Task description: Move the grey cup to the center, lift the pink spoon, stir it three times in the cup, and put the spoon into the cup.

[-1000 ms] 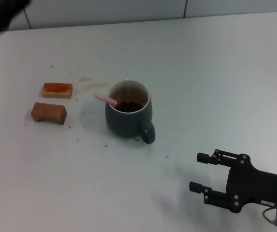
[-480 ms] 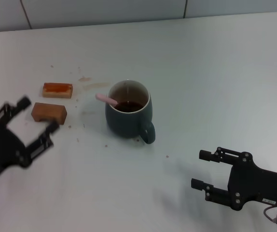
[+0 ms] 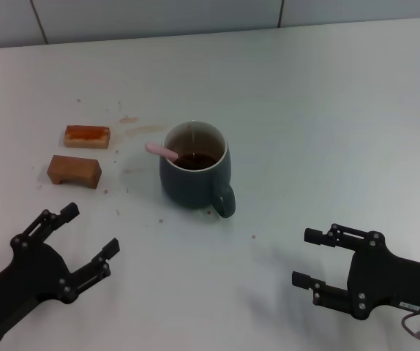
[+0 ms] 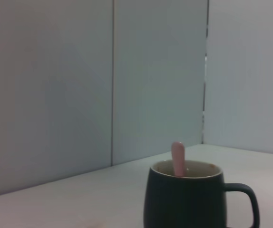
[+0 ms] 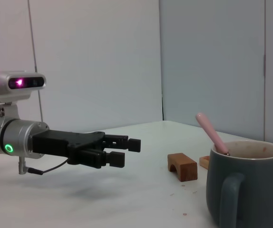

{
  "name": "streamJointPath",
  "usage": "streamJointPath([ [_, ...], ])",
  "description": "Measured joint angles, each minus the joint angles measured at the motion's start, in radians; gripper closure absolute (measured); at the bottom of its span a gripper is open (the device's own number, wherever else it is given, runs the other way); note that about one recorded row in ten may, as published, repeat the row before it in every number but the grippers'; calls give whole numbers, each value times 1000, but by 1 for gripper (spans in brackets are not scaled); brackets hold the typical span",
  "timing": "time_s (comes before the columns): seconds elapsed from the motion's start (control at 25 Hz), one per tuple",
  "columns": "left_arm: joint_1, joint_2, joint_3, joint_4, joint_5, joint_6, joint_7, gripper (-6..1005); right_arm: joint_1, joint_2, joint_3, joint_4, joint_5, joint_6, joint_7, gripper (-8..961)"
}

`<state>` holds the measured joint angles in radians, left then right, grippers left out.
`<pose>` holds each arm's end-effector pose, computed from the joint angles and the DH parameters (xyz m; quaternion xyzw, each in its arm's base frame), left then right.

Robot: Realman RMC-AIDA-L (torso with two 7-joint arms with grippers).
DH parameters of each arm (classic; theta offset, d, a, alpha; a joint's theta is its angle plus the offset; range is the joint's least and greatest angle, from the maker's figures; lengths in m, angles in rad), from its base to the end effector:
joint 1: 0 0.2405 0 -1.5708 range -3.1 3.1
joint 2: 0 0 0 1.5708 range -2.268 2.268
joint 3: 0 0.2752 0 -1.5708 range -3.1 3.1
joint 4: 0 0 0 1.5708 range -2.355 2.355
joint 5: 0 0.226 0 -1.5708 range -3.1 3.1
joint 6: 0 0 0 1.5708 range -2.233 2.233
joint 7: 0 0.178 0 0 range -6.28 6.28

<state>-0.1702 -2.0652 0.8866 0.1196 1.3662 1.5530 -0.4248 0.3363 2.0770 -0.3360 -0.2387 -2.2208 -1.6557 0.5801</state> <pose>-0.3610 0.2235 -0.0797 -0.8654 -0.1637 -0.3162 0.3527 0.3345 0.2391 -0.0903 -0.9317 0.1055 0.2960 0.1824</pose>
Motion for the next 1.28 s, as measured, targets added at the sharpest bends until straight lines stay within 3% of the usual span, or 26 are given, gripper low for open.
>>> streamJointPath([
  [1.28, -1, -2, 14, -14, 5, 12, 4, 140, -2, 1, -2, 0, 0, 0, -2, 284],
])
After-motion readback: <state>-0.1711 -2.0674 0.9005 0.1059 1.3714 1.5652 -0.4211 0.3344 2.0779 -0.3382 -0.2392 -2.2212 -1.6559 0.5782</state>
